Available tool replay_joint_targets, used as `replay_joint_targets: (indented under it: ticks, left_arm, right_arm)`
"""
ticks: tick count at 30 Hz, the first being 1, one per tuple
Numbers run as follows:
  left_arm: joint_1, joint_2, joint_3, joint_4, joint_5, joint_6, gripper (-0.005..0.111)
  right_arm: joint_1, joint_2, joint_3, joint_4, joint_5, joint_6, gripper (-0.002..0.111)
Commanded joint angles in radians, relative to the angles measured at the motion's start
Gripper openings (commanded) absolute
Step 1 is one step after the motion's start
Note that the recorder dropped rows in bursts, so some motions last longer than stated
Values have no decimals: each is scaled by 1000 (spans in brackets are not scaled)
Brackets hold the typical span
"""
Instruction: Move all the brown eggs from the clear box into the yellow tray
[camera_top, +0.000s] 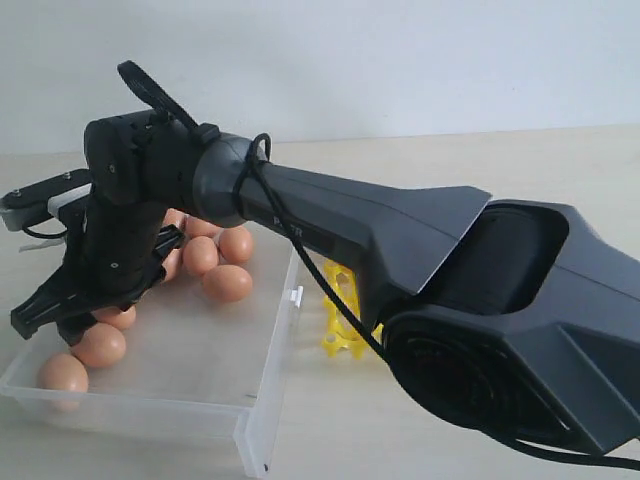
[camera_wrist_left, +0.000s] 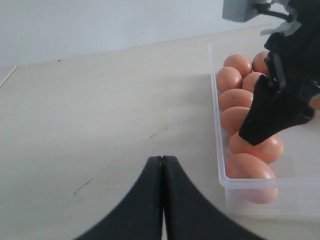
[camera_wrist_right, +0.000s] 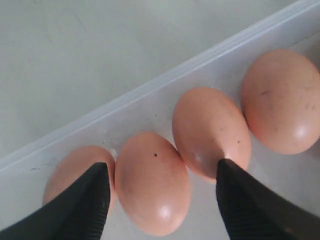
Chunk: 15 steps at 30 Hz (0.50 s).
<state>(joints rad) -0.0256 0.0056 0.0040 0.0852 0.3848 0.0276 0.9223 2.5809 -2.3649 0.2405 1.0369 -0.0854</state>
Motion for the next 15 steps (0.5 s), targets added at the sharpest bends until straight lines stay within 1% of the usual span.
replay_joint_targets:
  ticks: [1, 6, 11, 15]
  left_arm:
    - [-5, -6, -4, -5, -6, -3, 0]
    - [-5, -6, -4, -5, -6, -3, 0]
    - [-5, -6, -4, -5, -6, -3, 0]
    - [-5, -6, -4, -5, -6, -3, 0]
  right_arm:
    - [7, 18, -7, -8, -28, -26, 59]
    - [7, 25, -7, -9, -52, -28, 59]
    - [20, 32, -7, -9, -28, -28, 59]
    - [19, 17, -7, 26, -7, -23, 59]
